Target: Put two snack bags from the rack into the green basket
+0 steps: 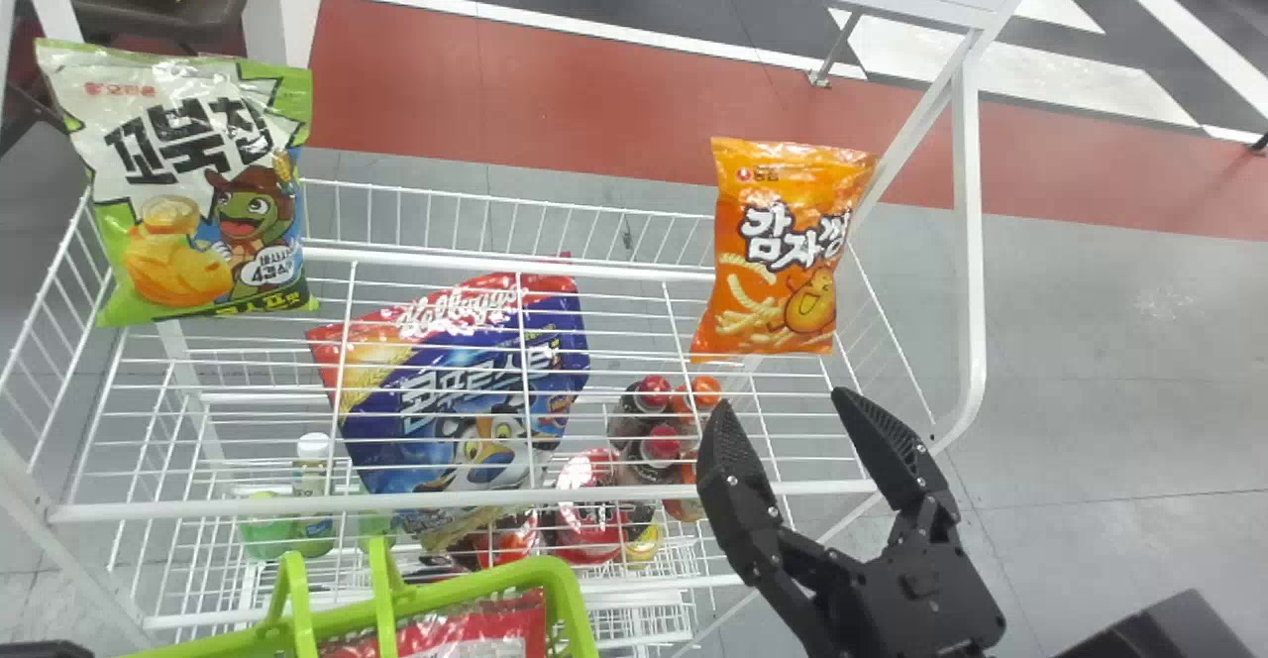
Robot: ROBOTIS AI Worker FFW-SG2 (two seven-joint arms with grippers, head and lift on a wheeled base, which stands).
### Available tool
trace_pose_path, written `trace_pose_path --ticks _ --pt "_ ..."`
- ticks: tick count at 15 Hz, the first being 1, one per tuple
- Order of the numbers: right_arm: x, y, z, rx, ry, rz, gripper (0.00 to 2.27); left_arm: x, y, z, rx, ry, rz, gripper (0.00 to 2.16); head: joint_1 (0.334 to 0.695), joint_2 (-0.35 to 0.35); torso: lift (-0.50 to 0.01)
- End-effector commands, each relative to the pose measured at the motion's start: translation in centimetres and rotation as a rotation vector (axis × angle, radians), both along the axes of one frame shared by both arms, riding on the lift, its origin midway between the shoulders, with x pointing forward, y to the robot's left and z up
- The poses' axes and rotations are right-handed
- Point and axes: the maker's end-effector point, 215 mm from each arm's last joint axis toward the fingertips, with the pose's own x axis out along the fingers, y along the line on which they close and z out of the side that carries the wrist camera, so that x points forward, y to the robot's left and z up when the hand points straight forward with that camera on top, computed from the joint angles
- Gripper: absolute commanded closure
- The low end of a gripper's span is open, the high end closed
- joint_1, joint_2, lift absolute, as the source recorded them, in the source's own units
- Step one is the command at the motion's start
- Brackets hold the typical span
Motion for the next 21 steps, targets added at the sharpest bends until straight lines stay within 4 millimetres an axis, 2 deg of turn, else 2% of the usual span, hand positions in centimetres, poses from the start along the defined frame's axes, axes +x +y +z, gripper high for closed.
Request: trace_pose_path --ticks 1,21 --pt "0.00 -0.03 0.32 0.001 -0.011 -0.001 0.12 0.10 -0.01 0.11 0.000 -0.004 -0.001 1.19 0.695 -0.350 -0.002" --pt "0.00 0.09 0.67 0.010 -0.020 -0.001 0.12 -0.10 -0.08 0.27 -0.001 -0.007 -0.003 1.19 0.695 -0.350 -0.002"
